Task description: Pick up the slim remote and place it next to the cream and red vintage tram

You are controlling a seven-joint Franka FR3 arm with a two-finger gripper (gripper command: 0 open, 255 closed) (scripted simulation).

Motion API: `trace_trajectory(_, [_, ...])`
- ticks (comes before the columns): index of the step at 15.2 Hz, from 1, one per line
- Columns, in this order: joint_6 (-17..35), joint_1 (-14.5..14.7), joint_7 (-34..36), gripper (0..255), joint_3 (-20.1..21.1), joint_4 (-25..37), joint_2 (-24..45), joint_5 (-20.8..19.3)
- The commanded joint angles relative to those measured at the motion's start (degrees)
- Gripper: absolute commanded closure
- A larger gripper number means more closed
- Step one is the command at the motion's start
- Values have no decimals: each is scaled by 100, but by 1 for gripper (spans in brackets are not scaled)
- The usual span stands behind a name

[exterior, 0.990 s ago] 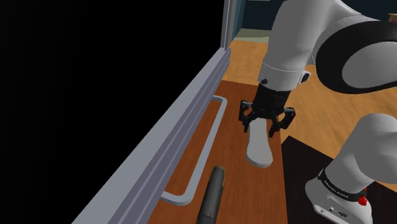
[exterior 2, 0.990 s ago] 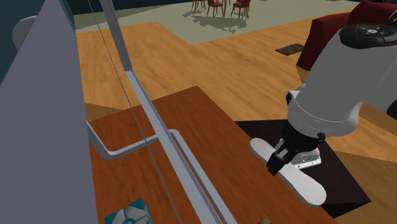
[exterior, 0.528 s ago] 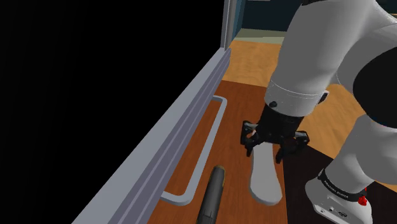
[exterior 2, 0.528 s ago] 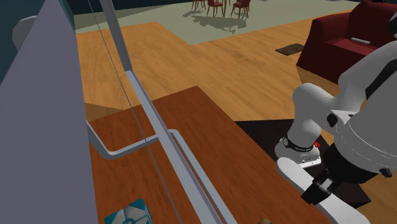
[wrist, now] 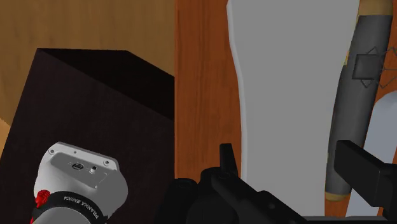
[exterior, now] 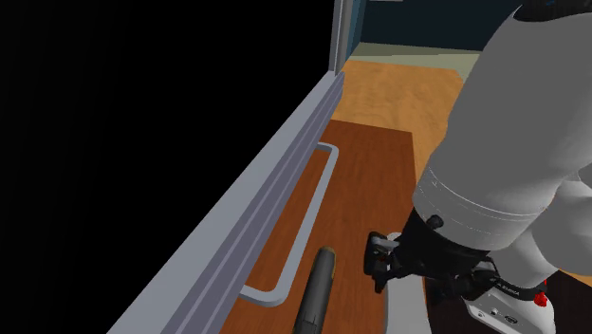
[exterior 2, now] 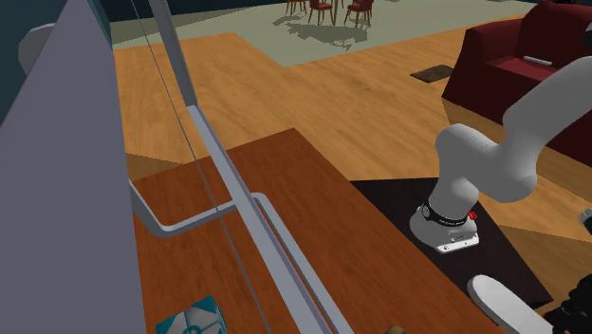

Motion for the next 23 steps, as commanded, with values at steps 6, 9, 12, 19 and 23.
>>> trace_trajectory(6, [127, -148, 987, 255, 1058, 706, 449, 176])
trace_trajectory(9, [350, -156, 967, 255, 1172, 518, 468, 235])
trace_trajectory(12, [577, -171, 951, 255, 1296, 339, 502, 293])
trace_trajectory(19, [1128, -250, 925, 255, 1635, -38, 635, 419])
trace_trajectory(23, [1459, -330, 919, 255, 1864, -229, 748, 481])
